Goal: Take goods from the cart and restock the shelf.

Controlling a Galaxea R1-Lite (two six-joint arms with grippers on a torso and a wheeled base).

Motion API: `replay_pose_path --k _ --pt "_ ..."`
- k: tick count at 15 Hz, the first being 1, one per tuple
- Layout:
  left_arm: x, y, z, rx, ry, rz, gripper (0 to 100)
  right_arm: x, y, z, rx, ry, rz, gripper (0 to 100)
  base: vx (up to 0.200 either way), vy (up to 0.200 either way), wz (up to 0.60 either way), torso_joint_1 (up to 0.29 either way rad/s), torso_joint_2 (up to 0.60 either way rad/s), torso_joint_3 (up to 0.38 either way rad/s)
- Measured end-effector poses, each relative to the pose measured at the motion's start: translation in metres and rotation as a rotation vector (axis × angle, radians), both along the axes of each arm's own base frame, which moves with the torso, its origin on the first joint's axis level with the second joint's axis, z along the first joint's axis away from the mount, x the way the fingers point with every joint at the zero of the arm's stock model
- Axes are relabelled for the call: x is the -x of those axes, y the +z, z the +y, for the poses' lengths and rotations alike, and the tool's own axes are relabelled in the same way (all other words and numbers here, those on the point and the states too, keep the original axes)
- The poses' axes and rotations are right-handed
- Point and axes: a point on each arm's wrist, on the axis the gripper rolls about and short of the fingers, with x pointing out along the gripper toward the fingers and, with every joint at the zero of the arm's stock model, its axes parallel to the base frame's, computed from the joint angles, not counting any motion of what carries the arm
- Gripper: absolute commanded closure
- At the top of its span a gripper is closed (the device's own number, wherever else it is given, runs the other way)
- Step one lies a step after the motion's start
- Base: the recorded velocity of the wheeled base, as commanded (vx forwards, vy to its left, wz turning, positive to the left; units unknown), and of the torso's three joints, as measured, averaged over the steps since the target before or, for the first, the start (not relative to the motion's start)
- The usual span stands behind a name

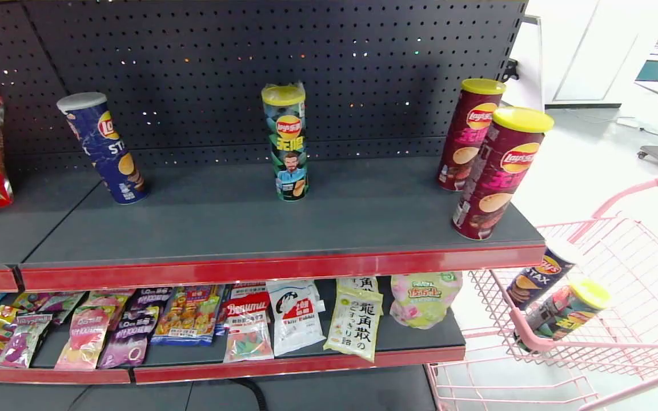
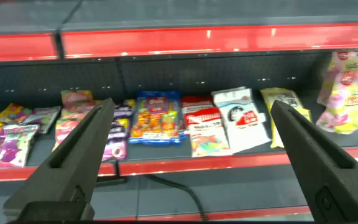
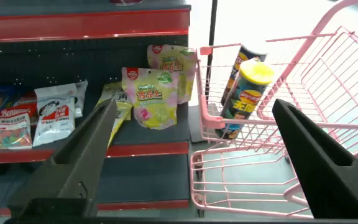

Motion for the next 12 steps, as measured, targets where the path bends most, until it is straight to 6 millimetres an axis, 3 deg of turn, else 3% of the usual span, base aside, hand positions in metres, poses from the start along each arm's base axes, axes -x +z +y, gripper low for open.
replay_pose_path --k 8,12 --pt "0.0 0.0 0.0 0.0 0.0 0.0 0 0.0 0.0 -0.0001 0.003 -0.007 0.0 0 0.0 -0.2 0.0 0.003 0.0 0.002" --pt "0.0 0.0 0.0 0.0 0.001 0.0 0 0.0 0.0 -0.0002 0.003 -0.006 0.0 0 0.0 0.0 0.0 0.0 0.0 0.0"
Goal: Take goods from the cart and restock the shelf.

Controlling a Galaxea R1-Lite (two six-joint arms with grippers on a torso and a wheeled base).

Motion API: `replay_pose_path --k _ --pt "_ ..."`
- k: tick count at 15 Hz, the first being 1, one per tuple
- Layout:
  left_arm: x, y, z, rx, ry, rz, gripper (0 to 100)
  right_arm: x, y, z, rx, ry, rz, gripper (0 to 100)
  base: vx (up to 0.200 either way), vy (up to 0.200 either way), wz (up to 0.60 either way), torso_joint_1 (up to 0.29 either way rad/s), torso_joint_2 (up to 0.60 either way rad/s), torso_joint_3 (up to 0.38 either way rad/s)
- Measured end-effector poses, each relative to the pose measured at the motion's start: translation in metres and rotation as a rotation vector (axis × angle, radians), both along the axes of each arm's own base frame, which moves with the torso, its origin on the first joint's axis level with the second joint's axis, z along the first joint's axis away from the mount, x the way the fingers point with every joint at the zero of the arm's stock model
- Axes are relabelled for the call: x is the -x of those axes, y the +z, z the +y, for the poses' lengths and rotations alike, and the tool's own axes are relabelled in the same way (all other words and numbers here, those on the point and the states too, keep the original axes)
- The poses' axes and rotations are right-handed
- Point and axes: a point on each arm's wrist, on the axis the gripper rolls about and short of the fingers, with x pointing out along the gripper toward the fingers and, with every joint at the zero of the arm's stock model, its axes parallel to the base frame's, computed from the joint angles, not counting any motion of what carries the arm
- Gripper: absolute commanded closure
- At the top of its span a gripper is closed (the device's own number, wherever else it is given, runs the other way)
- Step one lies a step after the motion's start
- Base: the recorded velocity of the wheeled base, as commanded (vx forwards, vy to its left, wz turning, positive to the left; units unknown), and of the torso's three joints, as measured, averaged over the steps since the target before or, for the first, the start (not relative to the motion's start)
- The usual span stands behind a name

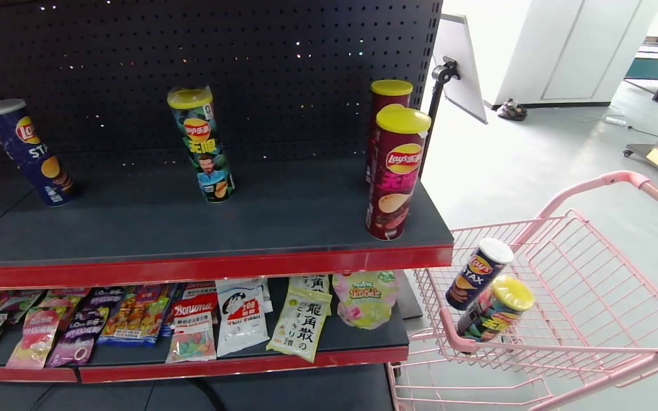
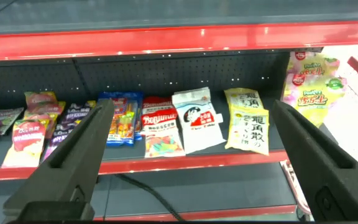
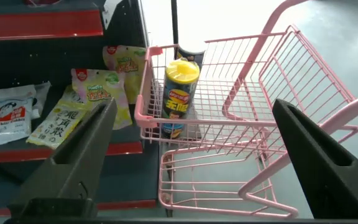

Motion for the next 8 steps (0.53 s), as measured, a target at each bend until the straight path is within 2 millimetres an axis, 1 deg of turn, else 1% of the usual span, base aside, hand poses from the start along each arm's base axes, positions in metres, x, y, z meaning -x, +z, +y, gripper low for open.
replay_pose_path --k 3,8 --pt "0.0 -0.0001 0.0001 -0.001 0.0 0.001 0 0.0 0.0 0.0 0.0 0.0 0.0 0 0.2 0.0 0.0 0.001 0.0 0.002" --pt "0.0 -0.0001 0.0 0.0 0.001 0.001 0 0.0 0.0 0.0 0.0 0.0 0.0 0 0.0 0.0 0.0 0.0 0.0 0.0"
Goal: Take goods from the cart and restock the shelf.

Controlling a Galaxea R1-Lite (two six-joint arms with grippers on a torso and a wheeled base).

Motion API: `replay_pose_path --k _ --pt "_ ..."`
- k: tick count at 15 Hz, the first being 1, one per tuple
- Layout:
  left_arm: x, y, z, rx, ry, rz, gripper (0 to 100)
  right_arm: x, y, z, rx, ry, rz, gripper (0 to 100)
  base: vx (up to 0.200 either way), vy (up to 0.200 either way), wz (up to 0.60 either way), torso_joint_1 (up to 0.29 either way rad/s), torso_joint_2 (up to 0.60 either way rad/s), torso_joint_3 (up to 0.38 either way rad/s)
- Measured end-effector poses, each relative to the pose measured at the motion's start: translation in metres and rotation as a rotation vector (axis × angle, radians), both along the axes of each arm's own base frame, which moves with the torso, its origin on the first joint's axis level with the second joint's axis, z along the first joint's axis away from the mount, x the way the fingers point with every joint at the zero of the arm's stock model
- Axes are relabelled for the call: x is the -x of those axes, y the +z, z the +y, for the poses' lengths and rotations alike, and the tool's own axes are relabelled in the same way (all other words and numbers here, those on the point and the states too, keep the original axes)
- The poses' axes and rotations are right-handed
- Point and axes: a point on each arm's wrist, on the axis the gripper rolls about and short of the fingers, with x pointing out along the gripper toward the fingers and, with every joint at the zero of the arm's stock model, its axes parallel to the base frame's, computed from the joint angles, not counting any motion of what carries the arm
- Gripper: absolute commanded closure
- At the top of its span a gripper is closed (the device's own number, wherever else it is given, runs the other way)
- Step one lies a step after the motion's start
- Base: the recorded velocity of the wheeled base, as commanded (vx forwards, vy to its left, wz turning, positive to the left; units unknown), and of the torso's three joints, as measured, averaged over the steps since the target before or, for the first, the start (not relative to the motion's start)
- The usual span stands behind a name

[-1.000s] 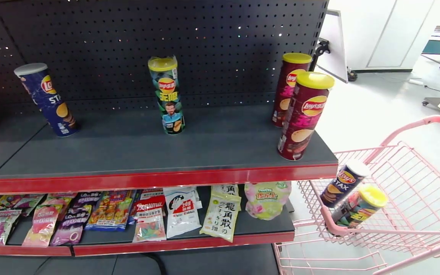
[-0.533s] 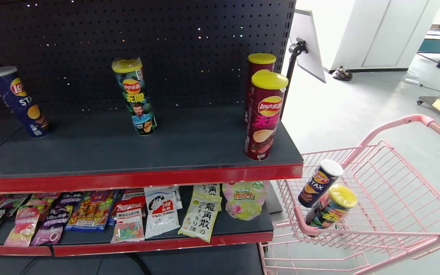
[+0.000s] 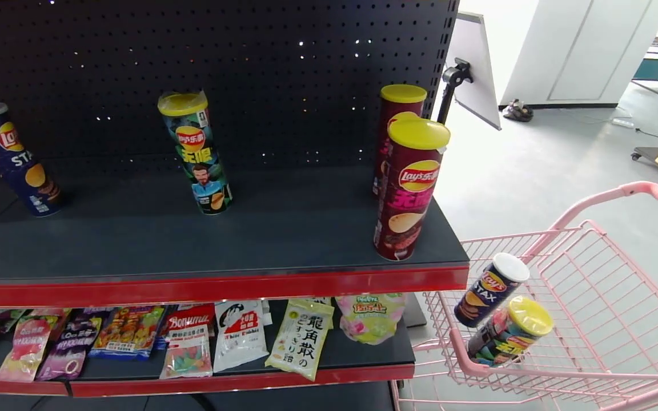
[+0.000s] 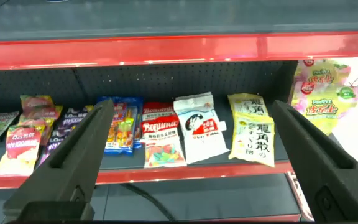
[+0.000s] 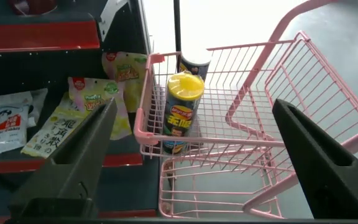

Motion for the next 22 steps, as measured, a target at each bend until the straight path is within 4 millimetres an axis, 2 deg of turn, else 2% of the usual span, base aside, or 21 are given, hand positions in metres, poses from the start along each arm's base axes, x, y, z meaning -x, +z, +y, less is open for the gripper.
replay_pose_path --k 9,14,22 --pt "0.0 0.0 0.0 0.0 0.0 0.0 0 0.0 0.0 0.0 -0.003 0.0 0.0 0 0.0 0.0 -0.6 0.001 0.0 0.002" --pt "0.0 0.0001 0.0 0.0 0.0 -0.001 0 0.0 0.0001 0.0 -0.003 0.0 -0.001 0 0.0 0.0 0.0 0.0 0.0 0.0" --pt "0.0 0.0001 0.0 0.0 0.0 -0.001 0 0.0 0.0 0.0 -0.004 0.0 0.0 0 0.0 0.0 0.0 -0.135 0.36 0.222"
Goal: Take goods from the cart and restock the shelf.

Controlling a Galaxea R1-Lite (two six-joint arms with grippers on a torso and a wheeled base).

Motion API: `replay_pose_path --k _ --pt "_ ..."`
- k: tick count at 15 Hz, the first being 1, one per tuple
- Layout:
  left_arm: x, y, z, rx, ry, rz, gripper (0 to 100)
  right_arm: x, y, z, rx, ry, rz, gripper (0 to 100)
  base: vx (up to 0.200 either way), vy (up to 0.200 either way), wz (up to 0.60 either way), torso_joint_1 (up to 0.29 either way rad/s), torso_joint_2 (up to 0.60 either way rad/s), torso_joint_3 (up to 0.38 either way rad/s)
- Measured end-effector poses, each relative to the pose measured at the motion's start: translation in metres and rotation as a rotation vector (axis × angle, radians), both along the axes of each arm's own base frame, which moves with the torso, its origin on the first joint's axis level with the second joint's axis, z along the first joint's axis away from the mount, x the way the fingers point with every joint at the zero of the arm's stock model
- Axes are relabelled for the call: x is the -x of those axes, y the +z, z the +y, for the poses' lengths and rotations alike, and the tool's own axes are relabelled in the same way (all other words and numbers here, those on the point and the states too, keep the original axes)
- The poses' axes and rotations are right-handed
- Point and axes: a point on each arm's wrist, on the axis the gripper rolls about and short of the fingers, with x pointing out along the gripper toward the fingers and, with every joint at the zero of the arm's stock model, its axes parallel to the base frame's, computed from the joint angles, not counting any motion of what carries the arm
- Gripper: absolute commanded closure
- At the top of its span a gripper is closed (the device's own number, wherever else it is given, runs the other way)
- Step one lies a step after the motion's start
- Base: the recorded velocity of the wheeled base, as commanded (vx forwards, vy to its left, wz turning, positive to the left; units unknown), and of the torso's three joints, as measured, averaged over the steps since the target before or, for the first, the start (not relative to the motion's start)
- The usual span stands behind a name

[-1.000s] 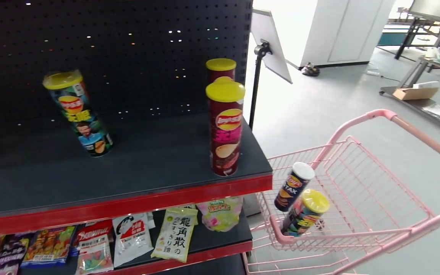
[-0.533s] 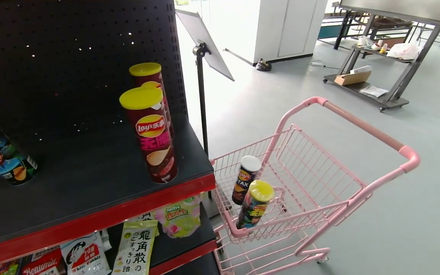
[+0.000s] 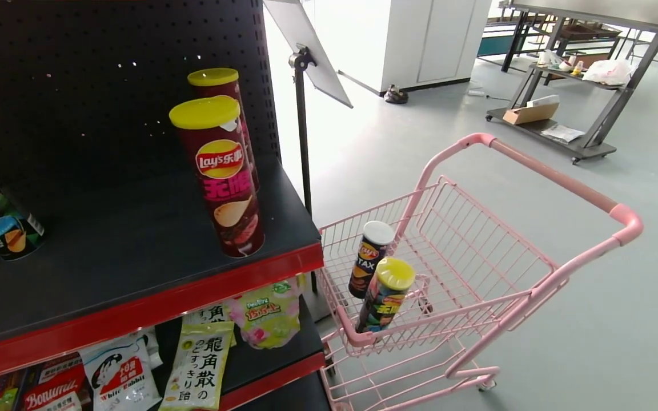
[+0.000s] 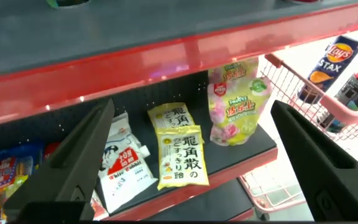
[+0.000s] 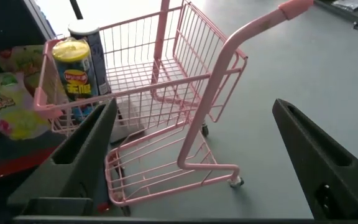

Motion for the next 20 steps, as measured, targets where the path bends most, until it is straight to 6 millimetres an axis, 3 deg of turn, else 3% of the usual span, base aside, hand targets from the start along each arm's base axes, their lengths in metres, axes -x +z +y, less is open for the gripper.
replay_pose_path --k 11,17,19,20 --pt "0.0 0.0 0.0 0.003 0.0 0.0 0 0.0 0.0 0.0 0.001 0.0 0.0 0 0.0 0.0 0.0 -0.157 0.52 0.356" --pt "0.0 0.0 0.0 0.004 -0.003 0.0 0 0.0 0.002 0.0 0.015 0.002 -0.002 0 0.0 0.0 0.0 -0.03 0.12 0.09" --pt "0.0 0.0 0.0 0.004 -0.005 0.0 0 0.004 0.021 0.0 0.003 0.008 -0.043 0 0.0 0.0 0.0 0.0 0.0 0.0" --pt "0.0 0.0 0.0 0.004 -0.004 0.0 0 0.006 0.042 0.0 -0.011 0.026 -0.074 0 0.0 0.0 0.0 0.0 0.0 0.0"
